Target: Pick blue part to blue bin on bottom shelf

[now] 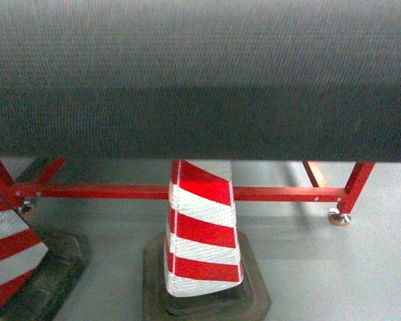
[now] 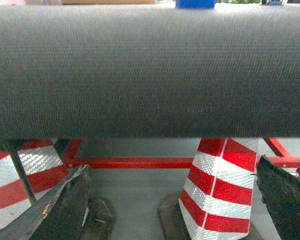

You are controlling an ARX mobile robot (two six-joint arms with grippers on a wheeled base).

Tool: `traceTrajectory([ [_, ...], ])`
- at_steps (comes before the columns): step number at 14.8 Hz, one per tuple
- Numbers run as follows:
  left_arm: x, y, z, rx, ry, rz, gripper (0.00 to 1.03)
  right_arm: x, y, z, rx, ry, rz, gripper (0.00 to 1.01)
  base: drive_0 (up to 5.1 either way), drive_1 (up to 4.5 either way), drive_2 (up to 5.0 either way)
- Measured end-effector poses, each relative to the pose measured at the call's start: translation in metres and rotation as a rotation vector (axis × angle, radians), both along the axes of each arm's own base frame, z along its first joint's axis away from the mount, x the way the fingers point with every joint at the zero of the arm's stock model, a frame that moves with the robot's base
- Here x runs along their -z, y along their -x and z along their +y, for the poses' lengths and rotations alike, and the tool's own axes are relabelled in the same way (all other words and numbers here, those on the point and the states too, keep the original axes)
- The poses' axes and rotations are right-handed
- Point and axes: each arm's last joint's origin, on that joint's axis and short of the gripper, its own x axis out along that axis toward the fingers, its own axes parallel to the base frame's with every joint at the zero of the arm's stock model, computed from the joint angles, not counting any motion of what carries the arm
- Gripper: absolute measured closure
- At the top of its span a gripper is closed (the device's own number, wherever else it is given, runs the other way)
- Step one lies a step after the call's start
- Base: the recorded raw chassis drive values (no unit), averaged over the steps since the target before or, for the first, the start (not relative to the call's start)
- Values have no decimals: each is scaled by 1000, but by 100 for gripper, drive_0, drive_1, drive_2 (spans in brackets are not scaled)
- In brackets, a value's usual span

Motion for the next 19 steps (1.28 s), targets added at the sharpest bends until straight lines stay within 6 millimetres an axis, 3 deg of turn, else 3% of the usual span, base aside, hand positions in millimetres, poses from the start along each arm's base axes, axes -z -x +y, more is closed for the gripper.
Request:
traceTrajectory([
  [19,0,0,0,0,0,0,5,0,0,0,1,-1,-1,3,0,0,0],
])
